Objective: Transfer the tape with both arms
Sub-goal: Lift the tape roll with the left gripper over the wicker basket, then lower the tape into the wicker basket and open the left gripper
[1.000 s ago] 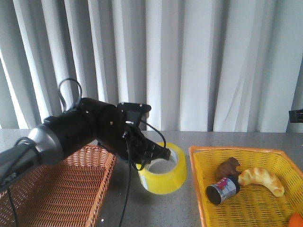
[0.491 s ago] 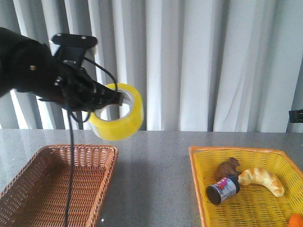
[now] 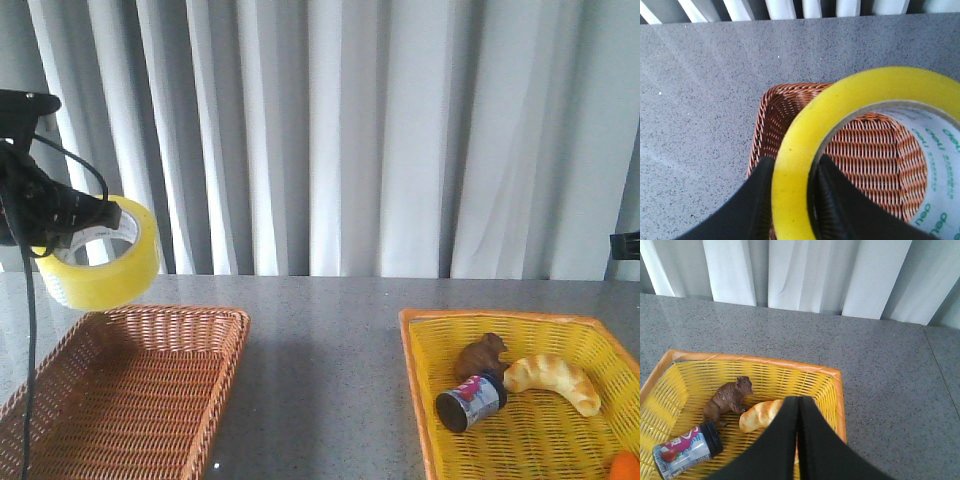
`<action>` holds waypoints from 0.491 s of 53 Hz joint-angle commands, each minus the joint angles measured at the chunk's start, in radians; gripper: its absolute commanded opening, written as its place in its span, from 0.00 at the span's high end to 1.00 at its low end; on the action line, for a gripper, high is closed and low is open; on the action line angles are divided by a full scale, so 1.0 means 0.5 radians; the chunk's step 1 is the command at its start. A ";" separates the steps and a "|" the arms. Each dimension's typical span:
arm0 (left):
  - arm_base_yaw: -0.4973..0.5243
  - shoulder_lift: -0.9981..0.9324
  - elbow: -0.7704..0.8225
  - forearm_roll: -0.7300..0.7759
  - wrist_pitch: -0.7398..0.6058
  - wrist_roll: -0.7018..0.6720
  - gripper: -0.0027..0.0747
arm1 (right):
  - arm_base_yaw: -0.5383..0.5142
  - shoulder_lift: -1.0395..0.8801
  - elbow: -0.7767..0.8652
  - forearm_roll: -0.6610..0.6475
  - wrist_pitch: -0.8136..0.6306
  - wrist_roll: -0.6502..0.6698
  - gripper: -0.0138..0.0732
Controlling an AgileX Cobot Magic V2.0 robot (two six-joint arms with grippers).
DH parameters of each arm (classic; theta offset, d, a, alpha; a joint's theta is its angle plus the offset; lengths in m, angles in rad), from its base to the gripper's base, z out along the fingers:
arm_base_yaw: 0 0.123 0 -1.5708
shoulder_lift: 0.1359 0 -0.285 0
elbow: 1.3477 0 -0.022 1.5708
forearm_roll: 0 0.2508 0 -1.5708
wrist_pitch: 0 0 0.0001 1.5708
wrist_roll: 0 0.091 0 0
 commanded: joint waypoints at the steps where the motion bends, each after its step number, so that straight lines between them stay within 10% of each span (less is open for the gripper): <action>1: 0.017 -0.094 0.084 -0.071 -0.264 0.020 0.97 | -0.007 -0.066 -0.053 -0.003 -0.138 -0.015 0.85; 26: 0.036 0.027 0.710 -0.068 -0.752 -0.201 0.97 | -0.007 -0.066 -0.053 -0.003 -0.138 -0.015 0.85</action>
